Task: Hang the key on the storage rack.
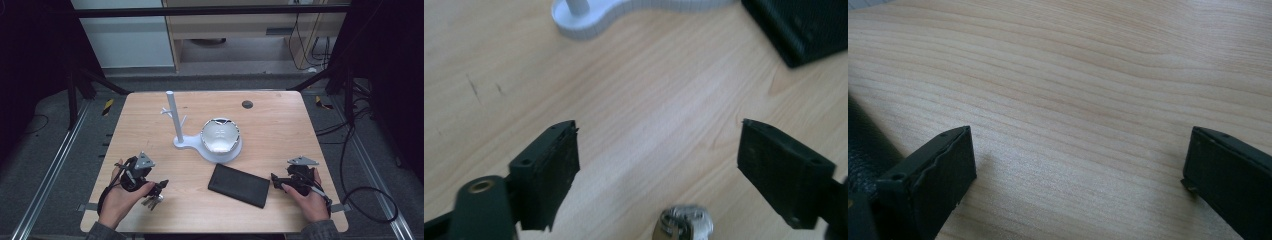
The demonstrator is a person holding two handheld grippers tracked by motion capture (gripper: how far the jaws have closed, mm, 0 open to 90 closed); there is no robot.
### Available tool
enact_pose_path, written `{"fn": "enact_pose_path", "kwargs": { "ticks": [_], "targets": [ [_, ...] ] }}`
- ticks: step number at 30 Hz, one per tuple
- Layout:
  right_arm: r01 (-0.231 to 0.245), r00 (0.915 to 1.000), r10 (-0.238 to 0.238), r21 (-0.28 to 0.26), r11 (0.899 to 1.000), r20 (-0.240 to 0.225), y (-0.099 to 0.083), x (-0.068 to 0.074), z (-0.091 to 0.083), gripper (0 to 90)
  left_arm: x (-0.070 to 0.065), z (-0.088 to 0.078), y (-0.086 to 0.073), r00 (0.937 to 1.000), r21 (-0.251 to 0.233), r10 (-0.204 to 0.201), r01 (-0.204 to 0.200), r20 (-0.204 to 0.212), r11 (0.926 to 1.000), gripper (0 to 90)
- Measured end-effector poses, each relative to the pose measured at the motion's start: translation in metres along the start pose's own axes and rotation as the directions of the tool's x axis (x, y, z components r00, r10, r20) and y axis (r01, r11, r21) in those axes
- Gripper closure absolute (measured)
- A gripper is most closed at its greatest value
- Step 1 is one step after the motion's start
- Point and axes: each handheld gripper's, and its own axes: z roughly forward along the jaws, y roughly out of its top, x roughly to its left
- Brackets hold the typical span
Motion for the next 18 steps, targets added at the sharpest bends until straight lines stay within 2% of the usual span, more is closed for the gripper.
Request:
{"fn": "enact_pose_path", "kwargs": {
  "ticks": [2, 3, 6, 8, 10, 11, 12, 14, 15, 16, 18],
  "targets": [
    [0.003, 1.0, -0.003, 0.0, 1.0, -0.001, 0.0, 0.0, 0.0, 0.8, 0.001, -0.001, 0.0, 0.9989, 0.045, -0.011, 0.009, 0.045, 0.9989, 20.4],
    [0.003, 1.0, -0.003, -0.002, 1.0, -0.004, 0.0, 0.0, 0.0, 0.8, 0.001, -0.001, 0.0, 0.9986, 0.063, -0.017, 0.014, 0.05, 0.9979, 20.4],
    [0.004, 1.0, -0.004, -0.002, 1.0, -0.006, 0.0, -0.001, 0.0, 1.0, -0.001, -0.003, -0.002, 0.9997, 0.138, 0.01, -0.013, 0.023, 0.9903, 19.8],
    [0.005, 1.0, -0.005, -0.003, 1.0, -0.008, 0.0, -0.001, 0.0, 0.9, -0.003, -0.003, -0.003, 0.999, 0.16, 0.043, -0.041, -0.01, 0.9862, 15.4],
    [0.005, 1.0, -0.005, -0.003, 1.0, -0.008, 0.0, -0.001, 0.0, 0.9, -0.002, -0.002, -0.004, 0.9986, 0.169, 0.049, -0.046, -0.018, 0.9845, 14.6],
    [0.005, 1.0, -0.005, -0.002, 1.0, -0.003, 0.0, -0.001, 0.0, 0.9, -0.002, 0.003, -0.006, 0.9979, 0.201, 0.06, -0.054, -0.026, 0.9781, 13.2],
    [0.005, 1.0, -0.005, -0.002, 1.0, -0.003, 0.0, -0.001, 0.0, 0.9, -0.002, 0.003, -0.006, 0.9979, 0.201, 0.06, -0.054, -0.026, 0.9781, 13.3],
    [0.004, 1.0, -0.004, -0.003, 1.0, 0.006, 0.001, 0.0, 0.001, 0.7, -0.002, 0.009, -0.01, 0.9972, 0.222, 0.071, -0.064, -0.025, 0.973, 15.9],
    [0.001, 1.0, -0.001, -0.003, 1.0, 0.009, 0.001, 0.0, 0.001, 0.7, -0.003, 0.012, -0.012, 0.9978, 0.233, 0.064, -0.058, -0.016, 0.9708, 17.4],
    [0.001, 1.0, -0.001, -0.003, 1.0, 0.008, 0.001, 0.0, 0.001, 0.8, -0.005, 0.017, -0.018, 0.9978, 0.258, 0.066, -0.066, 0.012, 0.964, 19.6],
    [0.002, 1.0, -0.002, -0.004, 1.0, 0.006, 0.001, 0.0, 0.001, 1.0, -0.006, 0.017, -0.02, 0.9978, 0.259, 0.064, -0.067, 0.019, 0.9635, 21.2]
  ]
}}
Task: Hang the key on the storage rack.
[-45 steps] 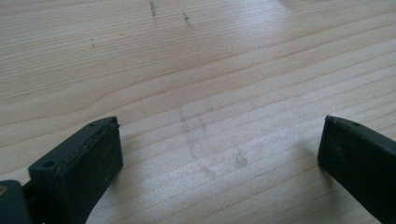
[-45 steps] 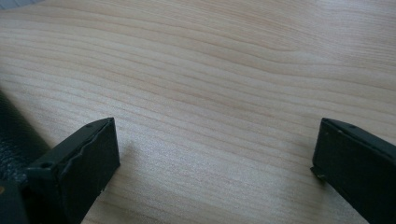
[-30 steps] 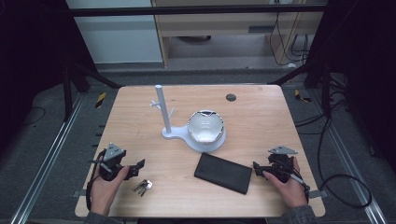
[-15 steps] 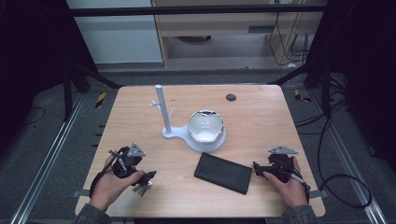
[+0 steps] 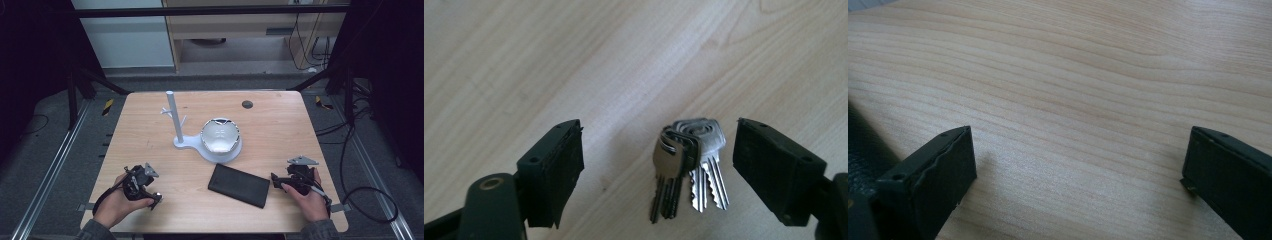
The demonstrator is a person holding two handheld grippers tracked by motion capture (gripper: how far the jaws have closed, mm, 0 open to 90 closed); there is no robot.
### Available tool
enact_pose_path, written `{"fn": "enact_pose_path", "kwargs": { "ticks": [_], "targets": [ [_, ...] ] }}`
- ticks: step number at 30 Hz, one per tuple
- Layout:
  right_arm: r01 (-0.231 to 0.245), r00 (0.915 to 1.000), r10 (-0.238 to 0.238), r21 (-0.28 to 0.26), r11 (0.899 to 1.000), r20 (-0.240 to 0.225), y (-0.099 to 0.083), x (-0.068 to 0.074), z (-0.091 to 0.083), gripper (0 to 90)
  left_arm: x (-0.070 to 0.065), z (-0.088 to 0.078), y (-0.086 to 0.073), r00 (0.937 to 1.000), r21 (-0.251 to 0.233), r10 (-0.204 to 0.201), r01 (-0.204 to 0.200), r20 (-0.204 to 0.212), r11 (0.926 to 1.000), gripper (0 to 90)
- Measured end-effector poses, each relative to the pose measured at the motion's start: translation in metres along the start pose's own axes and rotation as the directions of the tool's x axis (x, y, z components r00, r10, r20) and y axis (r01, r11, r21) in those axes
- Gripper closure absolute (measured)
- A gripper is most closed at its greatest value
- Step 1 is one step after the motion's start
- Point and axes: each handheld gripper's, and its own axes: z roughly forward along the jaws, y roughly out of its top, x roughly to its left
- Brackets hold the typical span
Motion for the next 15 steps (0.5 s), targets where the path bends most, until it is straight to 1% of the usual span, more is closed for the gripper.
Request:
{"fn": "enact_pose_path", "kwargs": {
  "ticks": [2, 6, 8, 9, 15],
  "targets": [
    [0.0, 1.0, 0.0, -0.001, 1.0, -0.001, 0.0, 0.0, 0.0, 1.1, -0.002, 0.0, -0.003, 1.0, 0.006, 0.005, -0.005, 0.003, 1.0, 24.7],
    [-0.002, 1.0, 0.002, 0.001, 1.0, -0.001, 0.0, 0.0, -0.001, 1.2, -0.001, -0.003, -0.007, 0.9996, 0.02, 0.015, -0.015, 0.023, 0.9997, 36.8],
    [-0.001, 1.0, 0.001, 0.001, 1.0, -0.001, 0.0, 0.0, -0.001, 1.2, 0.0, -0.002, -0.01, 0.9997, 0.034, 0.018, -0.019, 0.017, 0.9992, 42.0],
    [-0.002, 1.0, 0.002, 0.0, 1.0, -0.002, 0.0, 0.0, -0.001, 1.1, 0.001, -0.001, -0.012, 0.9996, 0.042, 0.021, -0.021, 0.018, 0.9989, 42.7],
    [-0.001, 1.0, 0.001, 0.0, 1.0, -0.002, -0.001, 0.0, -0.001, 1.1, 0.002, 0.004, -0.02, 0.9993, 0.049, 0.016, -0.017, 0.035, 0.9987, 48.6]
  ]
}}
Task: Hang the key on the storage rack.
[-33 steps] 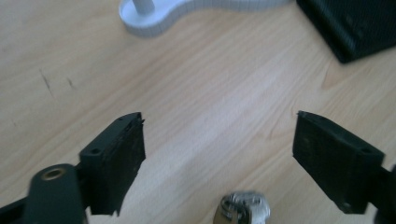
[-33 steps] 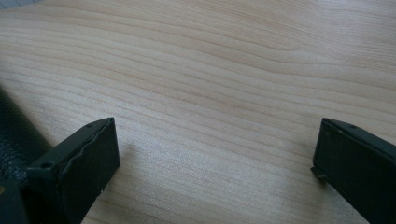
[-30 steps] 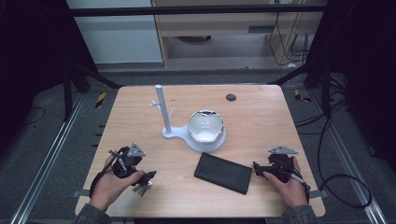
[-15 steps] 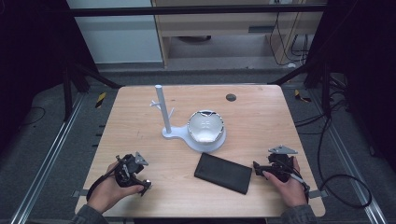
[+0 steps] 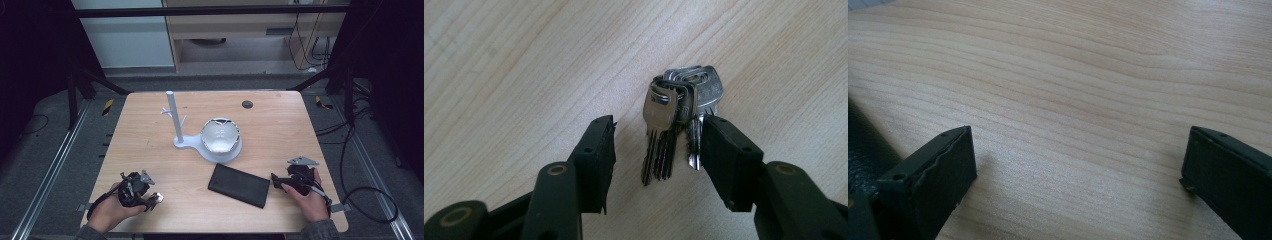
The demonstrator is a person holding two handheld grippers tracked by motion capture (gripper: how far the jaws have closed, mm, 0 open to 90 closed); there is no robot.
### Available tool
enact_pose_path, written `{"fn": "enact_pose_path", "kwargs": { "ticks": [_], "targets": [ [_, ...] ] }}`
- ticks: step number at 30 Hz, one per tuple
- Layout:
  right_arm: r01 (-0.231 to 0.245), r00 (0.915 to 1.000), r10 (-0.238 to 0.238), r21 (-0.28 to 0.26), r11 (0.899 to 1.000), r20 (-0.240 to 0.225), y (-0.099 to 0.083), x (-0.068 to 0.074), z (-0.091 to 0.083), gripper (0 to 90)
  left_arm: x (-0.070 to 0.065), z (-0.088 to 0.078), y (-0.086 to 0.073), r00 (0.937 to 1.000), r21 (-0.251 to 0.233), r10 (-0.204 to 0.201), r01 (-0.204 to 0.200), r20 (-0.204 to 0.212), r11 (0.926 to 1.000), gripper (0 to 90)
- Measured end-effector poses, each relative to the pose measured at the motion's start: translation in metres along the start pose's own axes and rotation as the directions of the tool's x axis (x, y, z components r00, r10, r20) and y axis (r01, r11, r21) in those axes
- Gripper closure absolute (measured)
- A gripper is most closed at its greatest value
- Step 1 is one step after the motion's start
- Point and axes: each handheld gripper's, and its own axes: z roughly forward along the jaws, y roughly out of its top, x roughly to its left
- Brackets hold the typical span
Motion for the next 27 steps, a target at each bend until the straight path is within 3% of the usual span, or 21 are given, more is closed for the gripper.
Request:
{"fn": "enact_pose_path", "kwargs": {
  "ticks": [11, 18, 22, 27],
  "targets": [
    [0.0, 1.0, 0.0, 0.0, 1.0, 0.0, 0.0, 0.0, 0.0, 1.1, 0.007, 0.002, 0.002, 0.9985, 0.003, -0.018, 0.018, 0.051, 0.9998, 69.0],
    [0.0, 1.0, 0.0, 0.0, 1.0, 0.0, 0.0, 0.0, 0.0, 1.1, 0.012, 0.001, 0.0, 0.9991, -0.005, -0.028, 0.029, 0.03, 0.9996, 81.1],
    [0.001, 1.0, -0.001, 0.0, 1.0, 0.001, 0.0, 0.0, 0.0, 1.1, 0.015, 0.001, -0.002, 0.9993, -0.009, -0.032, 0.032, 0.02, 0.9995, 77.9],
    [0.002, 1.0, -0.002, 0.0, 1.0, 0.0, -0.001, 0.0, 0.0, 1.1, 0.014, 0.0, -0.001, 0.9984, -0.019, -0.054, 0.055, 0.015, 0.9983, 57.6]
  ]
}}
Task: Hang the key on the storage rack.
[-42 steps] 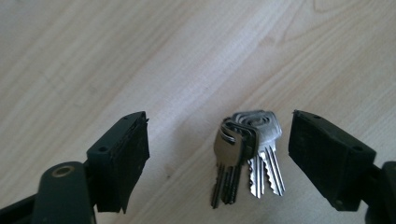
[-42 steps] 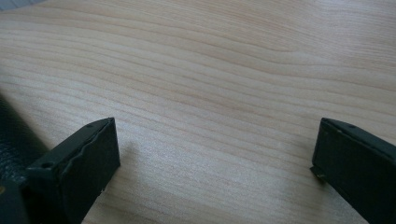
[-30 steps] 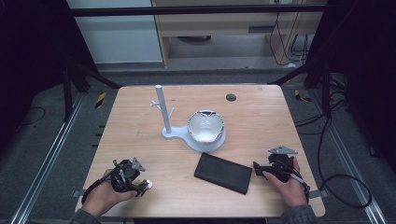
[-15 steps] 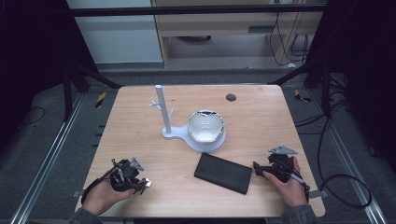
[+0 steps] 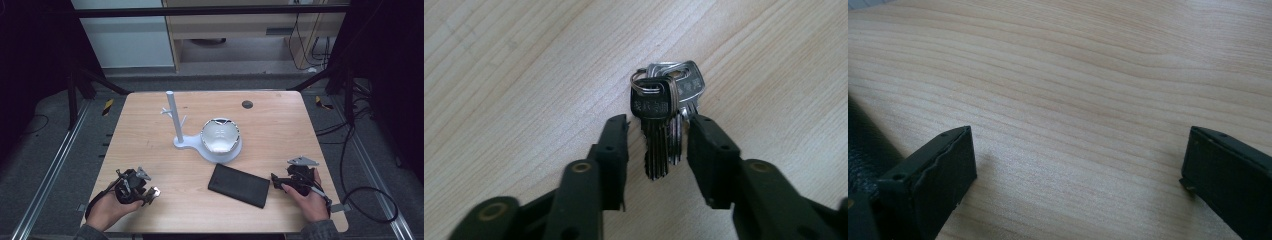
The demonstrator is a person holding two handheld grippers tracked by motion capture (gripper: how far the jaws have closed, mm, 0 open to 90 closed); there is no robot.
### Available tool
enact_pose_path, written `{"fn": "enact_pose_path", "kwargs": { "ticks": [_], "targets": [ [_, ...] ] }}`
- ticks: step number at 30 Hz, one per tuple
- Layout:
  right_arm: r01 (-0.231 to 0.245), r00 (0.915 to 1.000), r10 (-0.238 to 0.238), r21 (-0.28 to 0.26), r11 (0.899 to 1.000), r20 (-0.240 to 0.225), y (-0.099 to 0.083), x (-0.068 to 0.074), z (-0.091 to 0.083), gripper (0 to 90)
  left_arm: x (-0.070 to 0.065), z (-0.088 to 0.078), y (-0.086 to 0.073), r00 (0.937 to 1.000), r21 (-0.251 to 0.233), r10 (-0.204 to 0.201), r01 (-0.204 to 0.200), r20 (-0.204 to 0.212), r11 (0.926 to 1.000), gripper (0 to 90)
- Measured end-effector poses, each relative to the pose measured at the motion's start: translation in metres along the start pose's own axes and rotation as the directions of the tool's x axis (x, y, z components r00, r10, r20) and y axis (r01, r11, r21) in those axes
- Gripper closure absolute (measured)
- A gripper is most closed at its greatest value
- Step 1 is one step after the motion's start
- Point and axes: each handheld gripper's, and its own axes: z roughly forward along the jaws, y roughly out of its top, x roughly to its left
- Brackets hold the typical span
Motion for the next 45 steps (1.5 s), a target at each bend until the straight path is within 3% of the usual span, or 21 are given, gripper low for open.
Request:
{"fn": "enact_pose_path", "kwargs": {
  "ticks": [3, 6, 7, 9, 11, 13, 17, 18, 28, 36, 44, 45],
  "targets": [
    [0.001, 1.0, -0.001, 0.0, 1.0, 0.0, 0.0, 0.0, 0.0, 1.1, 0.001, 0.002, 0.001, 0.9997, 0.016, -0.02, 0.02, 0.012, 0.9997, 46.7],
    [0.0, 1.0, 0.0, 0.0, 1.0, 0.0, 0.0, 0.0, 0.0, 1.1, 0.001, 0.006, 0.001, 0.9994, 0.027, -0.024, 0.024, 0.024, 0.9994, 45.2],
    [0.001, 1.0, -0.001, 0.0, 1.0, 0.0, 0.0, 0.0, 0.0, 1.1, 0.002, 0.006, 0.002, 0.9984, 0.024, -0.035, 0.034, 0.045, 0.9992, 50.7],
    [0.0, 1.0, 0.0, 0.0, 1.0, 0.0, 0.0, 0.0, 0.0, 1.1, 0.002, 0.005, 0.002, 0.9976, 0.021, -0.019, 0.018, 0.066, 0.9996, 53.5],
    [0.001, 1.0, -0.001, 0.0, 1.0, 0.0, 0.0, 0.0, 0.0, 1.1, 0.004, 0.005, 0.003, 0.9965, 0.033, -0.015, 0.013, 0.082, 0.9994, 67.2],
    [0.002, 1.0, -0.002, 0.0, 1.0, 0.0, 0.0, 0.0, 0.0, 1.1, 0.007, 0.005, 0.003, 0.9946, 0.031, -0.019, 0.016, 0.102, 0.9994, 75.4],
    [0.003, 1.0, -0.003, 0.0, 1.0, 0.0, 0.0, 0.0, 0.0, 1.1, 0.009, 0.004, 0.003, 0.9961, 0.03, -0.012, 0.01, 0.087, 0.9995, 80.8],
    [0.003, 1.0, -0.003, 0.001, 1.0, -0.001, 0.0, 0.0, 0.0, 1.0, 0.009, 0.004, 0.003, 0.9963, 0.029, -0.007, 0.005, 0.086, 0.9996, 87.0],
    [0.005, 1.0, -0.005, 0.0, 1.0, 0.0, 0.0, 0.0, 0.0, 1.0, 0.011, -0.002, 0.005, 0.9982, 0.016, -0.001, 0.0, 0.06, 0.9999, 87.6],
    [0.007, 1.0, -0.007, -0.001, 1.0, 0.002, -0.001, 0.0, 0.0, 0.9, 0.013, -0.037, 0.025, 0.9988, -0.022, 0.039, -0.038, 0.029, 0.999, 87.7],
    [0.002, 1.0, -0.002, 0.003, 1.0, -0.004, 0.001, 0.0, 0.001, 0.3, 0.017, -0.082, 0.065, 0.9964, -0.057, 0.081, -0.082, -0.025, 0.995, 87.7],
    [0.008, 1.0, -0.008, 0.003, 1.0, -0.003, 0.001, 0.0, 0.002, 0.3, 0.02, -0.095, 0.076, 0.9953, -0.064, 0.087, -0.09, -0.042, 0.9939, 87.7]
  ]
}}
